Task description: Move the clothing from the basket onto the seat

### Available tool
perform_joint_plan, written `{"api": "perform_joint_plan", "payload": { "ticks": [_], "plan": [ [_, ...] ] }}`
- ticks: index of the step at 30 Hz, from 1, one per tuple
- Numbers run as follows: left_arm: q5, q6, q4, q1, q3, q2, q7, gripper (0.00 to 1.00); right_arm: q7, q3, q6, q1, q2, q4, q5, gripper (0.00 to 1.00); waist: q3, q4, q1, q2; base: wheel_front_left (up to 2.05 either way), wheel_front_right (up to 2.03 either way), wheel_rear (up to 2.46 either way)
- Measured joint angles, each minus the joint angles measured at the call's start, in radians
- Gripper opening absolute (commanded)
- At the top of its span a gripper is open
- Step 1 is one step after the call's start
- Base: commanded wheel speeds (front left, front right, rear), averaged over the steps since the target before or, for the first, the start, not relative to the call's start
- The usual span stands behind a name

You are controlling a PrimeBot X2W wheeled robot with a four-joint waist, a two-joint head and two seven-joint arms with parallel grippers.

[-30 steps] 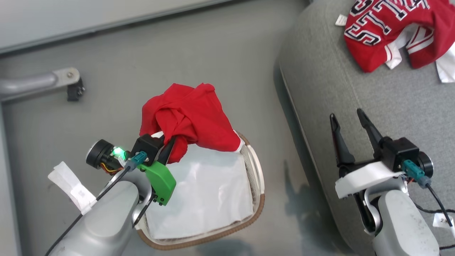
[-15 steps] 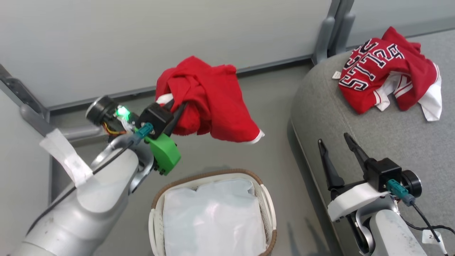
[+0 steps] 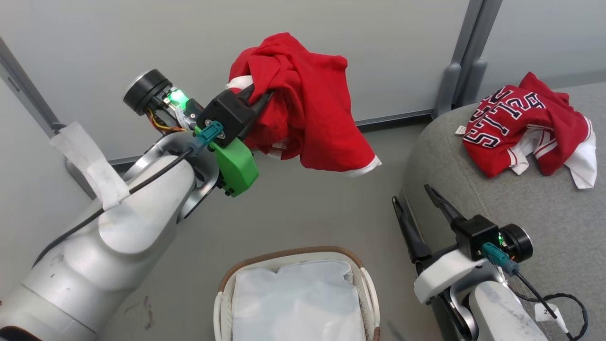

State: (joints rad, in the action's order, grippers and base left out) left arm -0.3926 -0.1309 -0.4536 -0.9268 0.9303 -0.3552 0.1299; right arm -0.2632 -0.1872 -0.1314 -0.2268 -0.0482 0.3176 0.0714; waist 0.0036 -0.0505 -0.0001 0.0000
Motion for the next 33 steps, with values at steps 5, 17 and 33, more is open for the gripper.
{"api": "perform_joint_plan", "payload": {
  "ticks": [5,17,33],
  "plan": [
    [-0.008,-0.001,0.045,-0.019,0.03,0.002,-0.024,0.0,0.0,-0.04,0.0,-0.068,0.0,0.032,-0.022,1.0,-0.007,0.019,0.0,0.0,0.0,0.0,0.0],
    [-0.029,-0.001,0.103,-0.011,0.077,0.017,-0.04,0.0,0.0,-0.111,0.0,-0.237,0.0,0.068,-0.041,0.49,-0.002,0.047,0.0,0.0,0.0,0.0,0.0],
    [-0.095,0.041,0.083,0.087,0.061,0.017,0.025,0.0,0.0,-0.117,0.0,-0.241,0.0,-0.03,-0.004,0.0,0.011,0.031,0.0,0.0,0.0,0.0,0.0]
  ]
}}
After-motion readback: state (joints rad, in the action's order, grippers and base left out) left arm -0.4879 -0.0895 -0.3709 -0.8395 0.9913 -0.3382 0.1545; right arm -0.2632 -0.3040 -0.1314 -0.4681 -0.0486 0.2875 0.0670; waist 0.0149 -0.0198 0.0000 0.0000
